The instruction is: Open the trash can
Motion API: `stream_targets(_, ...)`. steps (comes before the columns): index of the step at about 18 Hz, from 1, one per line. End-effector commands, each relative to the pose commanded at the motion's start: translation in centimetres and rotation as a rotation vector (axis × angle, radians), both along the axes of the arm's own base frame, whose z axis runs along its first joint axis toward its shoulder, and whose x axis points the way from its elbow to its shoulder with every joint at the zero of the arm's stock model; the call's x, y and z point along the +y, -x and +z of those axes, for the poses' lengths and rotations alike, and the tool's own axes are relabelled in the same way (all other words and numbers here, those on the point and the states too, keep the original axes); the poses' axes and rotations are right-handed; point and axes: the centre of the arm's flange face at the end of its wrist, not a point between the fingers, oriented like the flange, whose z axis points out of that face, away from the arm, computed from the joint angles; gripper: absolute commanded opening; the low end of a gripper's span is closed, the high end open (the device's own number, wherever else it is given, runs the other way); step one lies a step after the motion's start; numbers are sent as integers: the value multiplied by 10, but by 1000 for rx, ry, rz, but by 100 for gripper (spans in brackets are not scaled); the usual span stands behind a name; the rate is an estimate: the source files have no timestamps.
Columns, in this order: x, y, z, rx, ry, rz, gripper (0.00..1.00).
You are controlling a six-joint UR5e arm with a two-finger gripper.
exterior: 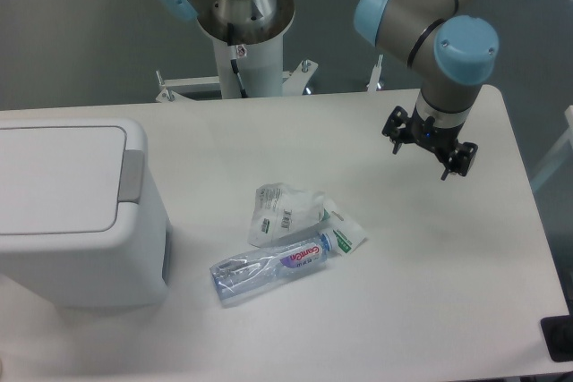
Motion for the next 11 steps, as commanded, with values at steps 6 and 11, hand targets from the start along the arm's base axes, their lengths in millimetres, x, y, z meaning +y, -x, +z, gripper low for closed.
stream_targets(6,11,-12,7,7,-15,21,100)
stream_targets(11,19,-17,20,-23,-80,44,100)
